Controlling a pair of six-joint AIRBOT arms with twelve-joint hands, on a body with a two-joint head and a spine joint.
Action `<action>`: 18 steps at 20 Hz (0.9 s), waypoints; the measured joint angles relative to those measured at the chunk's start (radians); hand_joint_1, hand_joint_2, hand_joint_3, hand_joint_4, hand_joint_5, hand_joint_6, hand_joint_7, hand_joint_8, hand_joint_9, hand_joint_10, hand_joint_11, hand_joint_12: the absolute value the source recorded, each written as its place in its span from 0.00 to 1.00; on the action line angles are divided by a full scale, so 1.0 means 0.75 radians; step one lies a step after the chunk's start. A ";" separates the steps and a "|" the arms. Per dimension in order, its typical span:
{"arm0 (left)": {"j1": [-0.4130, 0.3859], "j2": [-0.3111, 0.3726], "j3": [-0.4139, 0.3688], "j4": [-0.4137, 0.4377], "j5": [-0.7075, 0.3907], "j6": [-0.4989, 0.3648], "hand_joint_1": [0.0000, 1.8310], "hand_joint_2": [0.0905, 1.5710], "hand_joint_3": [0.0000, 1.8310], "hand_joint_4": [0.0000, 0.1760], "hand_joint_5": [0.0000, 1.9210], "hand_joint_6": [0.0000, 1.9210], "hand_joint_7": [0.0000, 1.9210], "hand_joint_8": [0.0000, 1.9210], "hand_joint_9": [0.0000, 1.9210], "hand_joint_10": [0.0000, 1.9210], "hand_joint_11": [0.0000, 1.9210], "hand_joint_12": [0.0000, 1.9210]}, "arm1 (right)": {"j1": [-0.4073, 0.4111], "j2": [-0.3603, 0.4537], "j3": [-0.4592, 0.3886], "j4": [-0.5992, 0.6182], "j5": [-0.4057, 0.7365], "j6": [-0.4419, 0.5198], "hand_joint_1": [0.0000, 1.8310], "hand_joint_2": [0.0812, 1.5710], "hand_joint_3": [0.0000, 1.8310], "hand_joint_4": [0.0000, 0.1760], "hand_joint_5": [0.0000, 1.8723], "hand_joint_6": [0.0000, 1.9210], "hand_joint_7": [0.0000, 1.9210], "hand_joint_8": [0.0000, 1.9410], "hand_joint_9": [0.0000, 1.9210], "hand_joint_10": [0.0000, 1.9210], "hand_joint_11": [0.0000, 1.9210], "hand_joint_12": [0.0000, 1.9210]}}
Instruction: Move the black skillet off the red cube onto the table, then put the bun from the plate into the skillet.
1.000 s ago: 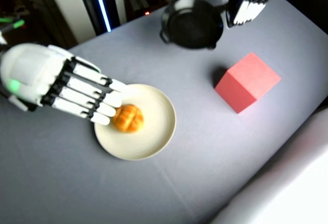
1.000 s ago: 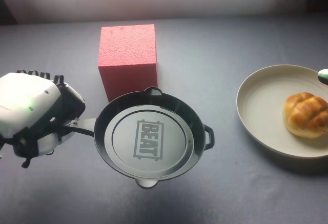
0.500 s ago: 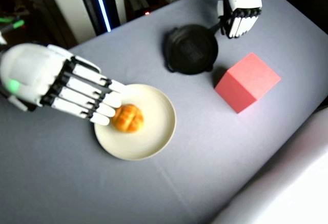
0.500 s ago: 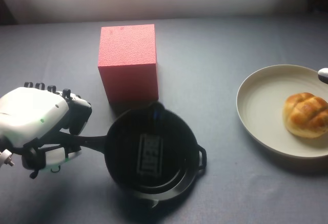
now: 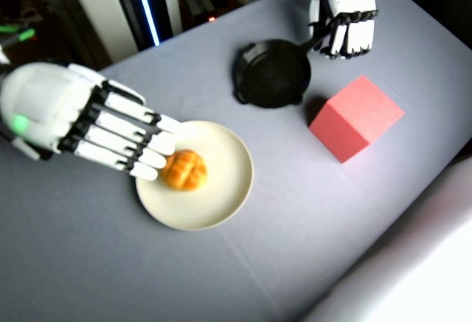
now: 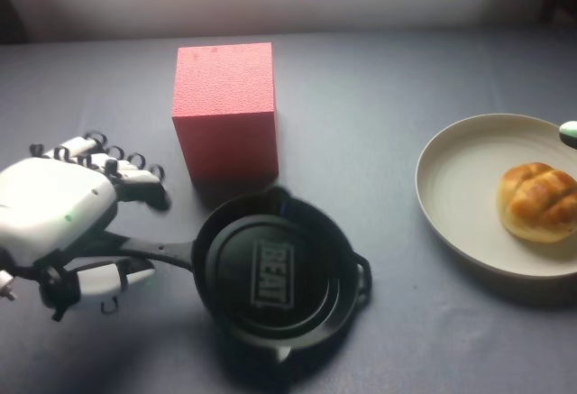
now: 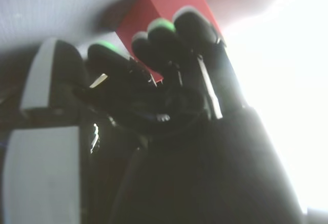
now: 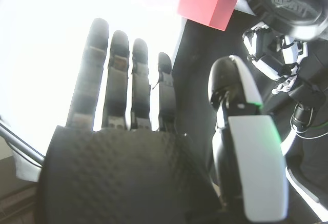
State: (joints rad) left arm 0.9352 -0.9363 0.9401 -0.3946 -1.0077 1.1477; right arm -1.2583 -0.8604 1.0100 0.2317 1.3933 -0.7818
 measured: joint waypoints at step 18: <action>0.090 0.203 -0.192 0.198 -0.369 -0.001 0.41 0.52 0.00 0.51 0.08 0.00 0.08 0.00 0.07 0.00 0.00 0.24 | 0.333 -0.106 0.235 -0.188 -0.539 0.005 0.59 0.58 0.00 0.09 0.19 0.00 0.20 0.00 0.19 0.00 0.22 0.01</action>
State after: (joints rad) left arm 1.0023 -0.7841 0.7963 -0.2462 -1.2842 1.1473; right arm -1.0088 -0.9398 1.1862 0.0910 0.9894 -0.7784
